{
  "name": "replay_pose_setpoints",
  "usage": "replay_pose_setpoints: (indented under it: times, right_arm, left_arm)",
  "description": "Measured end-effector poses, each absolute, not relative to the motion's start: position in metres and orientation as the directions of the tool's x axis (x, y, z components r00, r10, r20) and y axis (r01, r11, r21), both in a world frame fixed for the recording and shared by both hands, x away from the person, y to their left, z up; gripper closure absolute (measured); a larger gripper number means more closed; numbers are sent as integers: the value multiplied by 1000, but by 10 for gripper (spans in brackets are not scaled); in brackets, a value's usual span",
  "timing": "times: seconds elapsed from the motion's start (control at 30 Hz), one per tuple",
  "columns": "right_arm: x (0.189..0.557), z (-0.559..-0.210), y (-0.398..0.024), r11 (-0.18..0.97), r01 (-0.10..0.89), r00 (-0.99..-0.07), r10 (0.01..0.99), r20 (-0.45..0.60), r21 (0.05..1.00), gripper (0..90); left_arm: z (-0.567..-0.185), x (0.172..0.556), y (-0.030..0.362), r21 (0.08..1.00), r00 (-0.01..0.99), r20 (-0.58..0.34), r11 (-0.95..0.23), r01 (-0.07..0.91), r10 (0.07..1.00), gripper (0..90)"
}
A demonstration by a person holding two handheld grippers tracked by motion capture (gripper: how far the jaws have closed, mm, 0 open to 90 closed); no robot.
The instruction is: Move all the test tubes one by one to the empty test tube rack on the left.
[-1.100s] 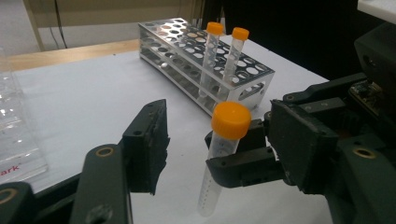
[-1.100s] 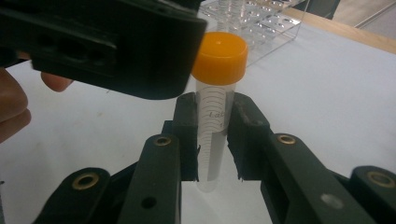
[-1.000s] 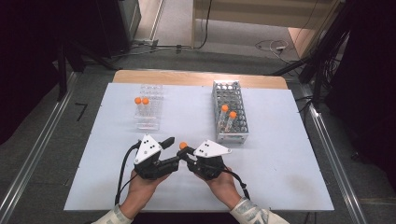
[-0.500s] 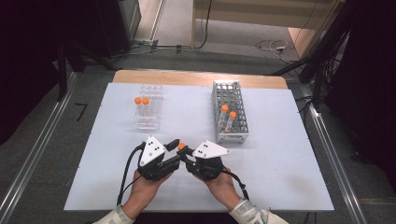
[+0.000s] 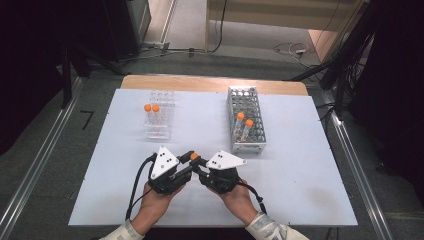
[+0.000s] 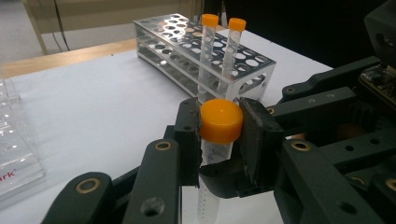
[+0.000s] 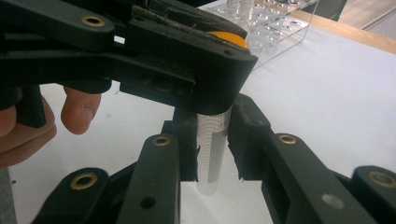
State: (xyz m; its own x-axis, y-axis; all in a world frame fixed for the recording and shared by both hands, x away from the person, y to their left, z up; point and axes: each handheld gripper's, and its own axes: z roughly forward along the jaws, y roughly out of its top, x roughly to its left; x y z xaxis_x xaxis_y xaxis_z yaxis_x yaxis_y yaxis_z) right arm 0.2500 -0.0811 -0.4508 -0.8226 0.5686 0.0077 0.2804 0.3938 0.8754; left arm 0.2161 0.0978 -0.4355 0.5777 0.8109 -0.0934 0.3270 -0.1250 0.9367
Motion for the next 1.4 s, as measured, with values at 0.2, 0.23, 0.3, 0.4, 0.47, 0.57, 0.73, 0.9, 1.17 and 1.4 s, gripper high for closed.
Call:
replay_pose_setpoints:
  times: [0.2,0.23,0.3,0.4,0.47,0.57,0.73,0.9,1.17,1.4]
  right_arm:
    - [252,-450,-81,399,305,-816,578,22,865,319]
    - [253,-450,-82,395,313,-814,580,29,864,295]
    - [253,-449,-83,391,314,-812,583,31,865,257]
    - [254,-449,-85,390,312,-808,588,26,866,234]
    - [255,-448,-86,391,317,-804,594,26,864,230]
    - [256,-447,-88,386,318,-801,598,28,866,229]
    - [255,-446,-97,378,326,-790,612,30,866,229]
    - [253,-447,-114,381,336,-778,628,25,861,229]
    - [258,-448,-139,362,380,-743,668,48,851,229]
    - [259,-447,-149,347,390,-726,685,53,853,231]
  left_arm:
    - [-435,217,100,937,568,-97,-117,328,817,696]
    - [-435,217,100,937,568,-98,-116,329,817,696]
    - [-435,217,101,937,567,-98,-116,329,818,696]
    - [-435,217,102,937,563,-100,-112,330,821,696]
    - [-435,217,102,938,559,-106,-103,330,822,696]
    - [-434,218,105,938,553,-109,-99,332,826,696]
    - [-432,221,113,938,532,-123,-77,338,838,696]
    - [-429,228,126,937,493,-137,-50,347,859,696]
    - [-418,251,148,938,406,-145,-5,346,902,696]
    - [-403,274,162,940,340,-135,12,342,931,697]
